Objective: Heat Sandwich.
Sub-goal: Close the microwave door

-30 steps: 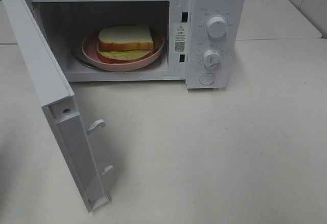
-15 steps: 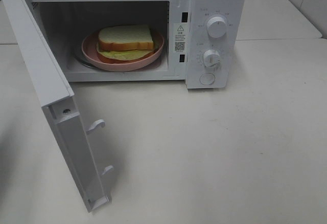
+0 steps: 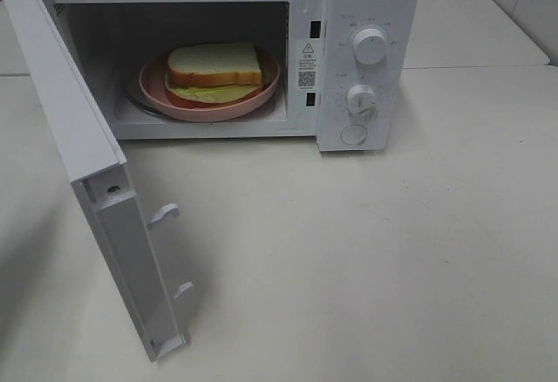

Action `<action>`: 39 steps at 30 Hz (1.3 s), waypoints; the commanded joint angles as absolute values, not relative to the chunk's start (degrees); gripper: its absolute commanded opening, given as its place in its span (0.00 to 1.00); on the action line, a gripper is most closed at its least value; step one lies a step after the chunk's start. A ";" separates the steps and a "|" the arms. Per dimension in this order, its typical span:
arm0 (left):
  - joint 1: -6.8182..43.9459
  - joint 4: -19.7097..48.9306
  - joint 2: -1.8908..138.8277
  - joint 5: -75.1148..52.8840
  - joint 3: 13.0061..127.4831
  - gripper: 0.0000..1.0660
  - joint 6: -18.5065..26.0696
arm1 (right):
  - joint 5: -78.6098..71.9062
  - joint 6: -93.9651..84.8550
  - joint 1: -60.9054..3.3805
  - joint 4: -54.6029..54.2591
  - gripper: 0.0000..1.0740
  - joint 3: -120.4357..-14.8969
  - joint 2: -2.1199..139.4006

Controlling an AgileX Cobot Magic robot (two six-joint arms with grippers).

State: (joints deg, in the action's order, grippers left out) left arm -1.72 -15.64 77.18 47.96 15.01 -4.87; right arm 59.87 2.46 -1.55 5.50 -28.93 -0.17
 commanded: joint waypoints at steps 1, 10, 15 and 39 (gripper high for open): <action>0.52 -18.39 80.50 51.57 17.30 0.00 -5.73 | 59.30 2.46 -1.15 5.50 0.70 -28.93 -1.78; 7.56 -20.34 89.15 54.09 21.72 0.00 -5.67 | 59.30 2.46 -1.15 5.50 0.70 -28.93 -1.78; 10.89 -20.11 92.25 55.06 23.89 0.00 -5.67 | 59.30 2.46 -1.15 5.50 0.70 -28.93 -1.78; 28.65 0.92 103.08 55.23 37.01 0.00 -1.78 | 59.30 2.46 -1.15 5.50 0.70 -28.93 -1.78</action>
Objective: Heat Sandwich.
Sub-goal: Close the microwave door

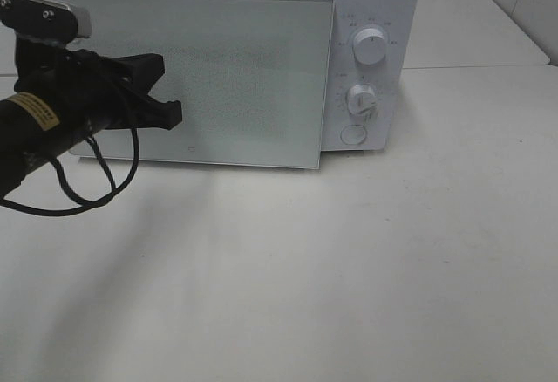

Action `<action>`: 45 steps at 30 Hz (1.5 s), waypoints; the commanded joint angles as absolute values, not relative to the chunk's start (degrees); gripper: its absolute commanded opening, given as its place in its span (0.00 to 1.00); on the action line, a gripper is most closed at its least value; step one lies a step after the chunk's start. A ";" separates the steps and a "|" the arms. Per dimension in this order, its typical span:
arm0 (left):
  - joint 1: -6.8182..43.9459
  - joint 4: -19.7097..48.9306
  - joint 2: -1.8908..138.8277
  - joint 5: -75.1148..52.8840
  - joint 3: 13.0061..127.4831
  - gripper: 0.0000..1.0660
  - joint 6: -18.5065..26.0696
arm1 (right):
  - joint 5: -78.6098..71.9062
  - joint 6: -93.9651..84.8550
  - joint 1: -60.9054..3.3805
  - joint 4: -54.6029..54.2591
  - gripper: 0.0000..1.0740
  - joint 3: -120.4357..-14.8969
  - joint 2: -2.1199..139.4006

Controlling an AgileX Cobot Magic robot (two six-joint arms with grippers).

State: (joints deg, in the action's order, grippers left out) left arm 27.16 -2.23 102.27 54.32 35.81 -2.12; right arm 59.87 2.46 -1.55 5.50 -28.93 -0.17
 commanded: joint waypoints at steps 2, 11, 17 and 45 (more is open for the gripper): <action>29.74 2.52 103.99 55.41 37.87 0.00 -1.78 | 59.30 2.46 -1.15 5.50 0.70 -28.93 -1.78; 33.17 6.19 107.66 55.12 43.66 0.00 -0.52 | 59.30 2.46 -1.15 5.50 0.70 -28.93 -1.78; 33.58 6.88 109.26 53.92 47.50 0.00 -0.46 | 59.30 2.46 -1.15 5.50 0.70 -28.93 -1.78; 36.84 11.63 117.69 48.82 63.60 0.00 1.03 | 59.30 2.46 -1.15 5.50 0.70 -28.93 -1.78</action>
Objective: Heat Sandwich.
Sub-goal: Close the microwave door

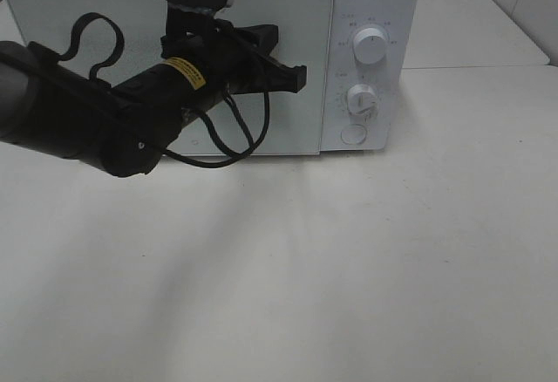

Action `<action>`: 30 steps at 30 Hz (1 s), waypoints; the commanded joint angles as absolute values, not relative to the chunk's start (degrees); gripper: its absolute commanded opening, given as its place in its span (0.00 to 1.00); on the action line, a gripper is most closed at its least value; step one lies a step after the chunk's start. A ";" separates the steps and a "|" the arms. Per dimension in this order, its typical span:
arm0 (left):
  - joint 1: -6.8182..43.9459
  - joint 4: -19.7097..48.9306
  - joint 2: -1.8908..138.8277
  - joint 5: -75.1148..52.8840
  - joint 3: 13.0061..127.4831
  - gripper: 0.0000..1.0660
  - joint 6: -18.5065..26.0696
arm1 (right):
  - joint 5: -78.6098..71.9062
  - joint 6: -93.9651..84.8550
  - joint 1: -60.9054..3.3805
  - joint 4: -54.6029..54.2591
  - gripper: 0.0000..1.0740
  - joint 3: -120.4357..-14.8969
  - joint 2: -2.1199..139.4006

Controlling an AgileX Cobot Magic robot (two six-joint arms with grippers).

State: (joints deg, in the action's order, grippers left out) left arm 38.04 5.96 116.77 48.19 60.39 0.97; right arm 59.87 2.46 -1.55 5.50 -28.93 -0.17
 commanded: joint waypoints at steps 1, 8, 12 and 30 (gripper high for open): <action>36.84 11.80 117.97 48.59 64.34 0.00 1.03 | 59.30 2.46 -1.15 5.50 0.70 -28.93 -1.78; 36.84 17.36 118.54 45.15 66.58 0.00 5.39 | 59.30 2.58 -1.15 5.50 0.70 -28.93 -1.78; 36.84 17.36 118.54 45.15 66.58 0.00 5.39 | 59.30 2.58 -1.15 5.50 0.70 -28.93 -1.78; 39.76 17.36 114.48 42.63 61.08 0.00 6.19 | 59.30 2.64 -1.15 5.50 0.70 -28.93 -1.78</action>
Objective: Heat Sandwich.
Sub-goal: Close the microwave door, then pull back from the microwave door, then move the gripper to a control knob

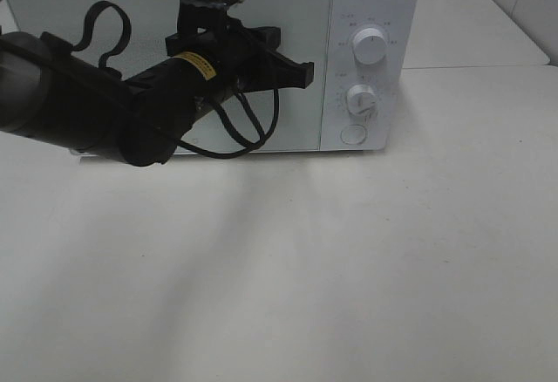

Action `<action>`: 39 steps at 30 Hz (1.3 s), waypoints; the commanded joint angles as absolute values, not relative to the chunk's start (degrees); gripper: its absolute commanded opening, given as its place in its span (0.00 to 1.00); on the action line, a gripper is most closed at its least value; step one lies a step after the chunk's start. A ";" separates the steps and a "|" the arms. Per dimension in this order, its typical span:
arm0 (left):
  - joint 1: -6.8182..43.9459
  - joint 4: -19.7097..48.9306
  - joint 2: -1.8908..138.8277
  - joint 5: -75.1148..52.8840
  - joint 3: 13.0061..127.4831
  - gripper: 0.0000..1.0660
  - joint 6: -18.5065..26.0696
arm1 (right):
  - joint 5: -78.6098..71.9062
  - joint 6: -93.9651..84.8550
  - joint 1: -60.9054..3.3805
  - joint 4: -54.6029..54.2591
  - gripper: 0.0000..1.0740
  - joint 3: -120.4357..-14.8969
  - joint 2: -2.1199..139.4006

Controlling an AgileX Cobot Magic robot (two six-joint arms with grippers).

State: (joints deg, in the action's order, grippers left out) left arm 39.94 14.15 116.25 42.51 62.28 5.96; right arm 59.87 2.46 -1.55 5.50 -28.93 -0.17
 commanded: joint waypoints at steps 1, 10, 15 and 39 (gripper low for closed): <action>39.76 17.36 114.48 42.63 61.08 0.00 6.19 | 59.30 2.64 -1.15 5.50 0.70 -28.93 -1.78; 40.39 14.90 105.94 28.99 55.52 0.00 5.10 | 59.30 2.64 -1.15 5.50 0.70 -28.93 -1.78; 40.39 12.83 102.44 11.86 55.52 0.03 5.10 | 59.30 2.64 -1.15 5.50 0.70 -28.93 -1.78; 39.94 4.18 88.12 -38.50 55.58 0.93 0.00 | 59.30 2.64 -1.15 5.50 0.70 -28.93 -1.78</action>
State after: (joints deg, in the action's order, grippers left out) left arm 39.94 5.39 89.27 -35.58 55.69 2.29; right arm 59.87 2.46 -1.55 5.50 -28.93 -0.17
